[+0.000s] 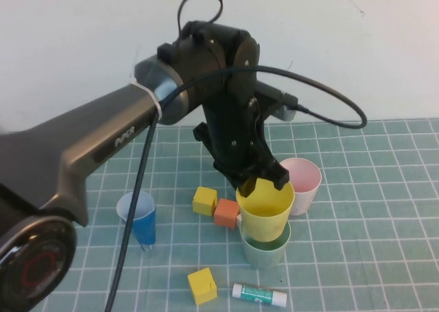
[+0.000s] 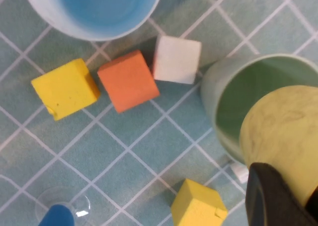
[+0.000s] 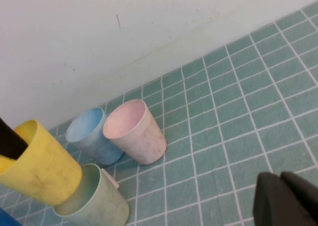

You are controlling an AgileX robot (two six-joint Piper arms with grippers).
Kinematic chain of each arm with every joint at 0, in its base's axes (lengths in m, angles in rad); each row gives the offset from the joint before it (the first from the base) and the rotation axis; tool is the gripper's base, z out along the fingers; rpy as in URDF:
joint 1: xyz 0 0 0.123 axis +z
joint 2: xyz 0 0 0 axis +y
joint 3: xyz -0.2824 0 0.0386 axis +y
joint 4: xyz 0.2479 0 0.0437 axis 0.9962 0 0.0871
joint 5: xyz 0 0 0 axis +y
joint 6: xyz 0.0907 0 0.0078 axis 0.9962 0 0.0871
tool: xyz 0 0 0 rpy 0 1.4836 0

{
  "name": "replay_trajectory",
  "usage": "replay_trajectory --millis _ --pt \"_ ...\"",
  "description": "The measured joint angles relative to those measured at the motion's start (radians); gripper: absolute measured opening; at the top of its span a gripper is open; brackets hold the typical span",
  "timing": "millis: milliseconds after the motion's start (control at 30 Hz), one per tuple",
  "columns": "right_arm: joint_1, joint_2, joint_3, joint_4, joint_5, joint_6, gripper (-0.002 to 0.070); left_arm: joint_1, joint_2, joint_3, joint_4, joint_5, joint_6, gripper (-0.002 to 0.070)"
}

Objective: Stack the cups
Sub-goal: Place the yellow cup on the green cup, then pick up the blue cup

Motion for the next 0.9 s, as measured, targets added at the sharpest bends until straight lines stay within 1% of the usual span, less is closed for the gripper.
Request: replay_trajectory --millis 300,400,467,633,700,767,800,833,900 --pt "0.000 0.000 0.000 0.035 0.000 -0.024 -0.0003 0.000 0.079 0.000 0.013 -0.002 -0.002 0.0006" --pt "0.000 0.000 0.000 0.047 0.002 -0.032 -0.0003 0.000 0.089 0.000 0.015 -0.003 -0.004 0.0025" --pt "0.000 0.000 0.000 0.053 0.010 -0.036 -0.0003 0.000 0.090 0.000 0.016 -0.003 -0.006 0.0074" --pt "0.000 0.000 0.000 0.072 0.018 -0.040 -0.0003 0.009 0.090 0.000 0.016 -0.013 -0.009 0.0257" --pt "0.000 0.000 0.000 0.093 0.026 -0.045 -0.0003 0.015 0.075 0.000 0.020 -0.027 -0.012 0.0289" --pt "0.000 0.000 -0.007 0.099 0.046 -0.061 -0.0003 0.024 0.042 0.000 0.027 -0.037 -0.012 0.0286" --pt "0.000 0.000 -0.021 0.099 0.073 -0.077 -0.0003 0.028 0.018 0.000 0.035 -0.039 -0.013 0.0270" --pt "0.000 0.000 -0.045 0.099 0.089 -0.090 -0.0003 0.030 -0.004 0.000 0.046 -0.041 -0.013 0.0249" --pt "0.000 0.010 -0.111 0.099 0.116 -0.124 -0.0003 0.041 -0.066 0.000 0.060 -0.041 -0.014 0.0169"
